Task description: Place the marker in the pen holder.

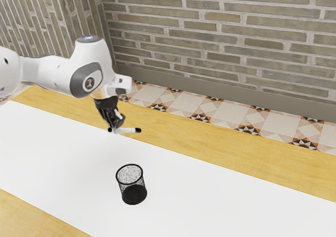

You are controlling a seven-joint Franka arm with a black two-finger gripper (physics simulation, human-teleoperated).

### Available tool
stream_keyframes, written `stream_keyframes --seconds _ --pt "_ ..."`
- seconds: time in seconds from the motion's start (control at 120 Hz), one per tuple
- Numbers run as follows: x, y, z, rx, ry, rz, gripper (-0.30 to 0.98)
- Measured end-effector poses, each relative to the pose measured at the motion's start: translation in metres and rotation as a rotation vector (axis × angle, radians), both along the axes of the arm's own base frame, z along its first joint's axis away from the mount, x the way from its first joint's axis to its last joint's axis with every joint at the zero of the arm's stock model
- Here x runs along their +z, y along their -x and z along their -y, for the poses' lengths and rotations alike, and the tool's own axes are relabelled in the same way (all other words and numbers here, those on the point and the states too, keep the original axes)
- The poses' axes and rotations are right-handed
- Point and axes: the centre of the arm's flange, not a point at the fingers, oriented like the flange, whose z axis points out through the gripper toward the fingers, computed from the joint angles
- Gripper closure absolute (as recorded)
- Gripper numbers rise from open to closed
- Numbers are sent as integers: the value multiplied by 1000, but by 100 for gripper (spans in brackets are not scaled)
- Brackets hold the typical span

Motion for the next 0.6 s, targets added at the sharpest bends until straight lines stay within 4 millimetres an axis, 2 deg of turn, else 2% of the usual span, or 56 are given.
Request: stream_keyframes --seconds 0.117,0.192,0.233,0.267,0.35,0.417,0.475,0.6 --pt "36 23 71 -117 -12 -11 72" --pt "40 54 112 -187 -21 -50 72" --pt "38 71 126 -211 -27 -76 72" --pt "35 79 122 -201 -30 -94 72" --pt "32 80 83 -111 -30 -124 72" --pt "30 80 65 -66 -29 -140 72" --pt "25 84 58 -47 -31 -165 72" --pt "18 90 58 -35 -35 -201 71"
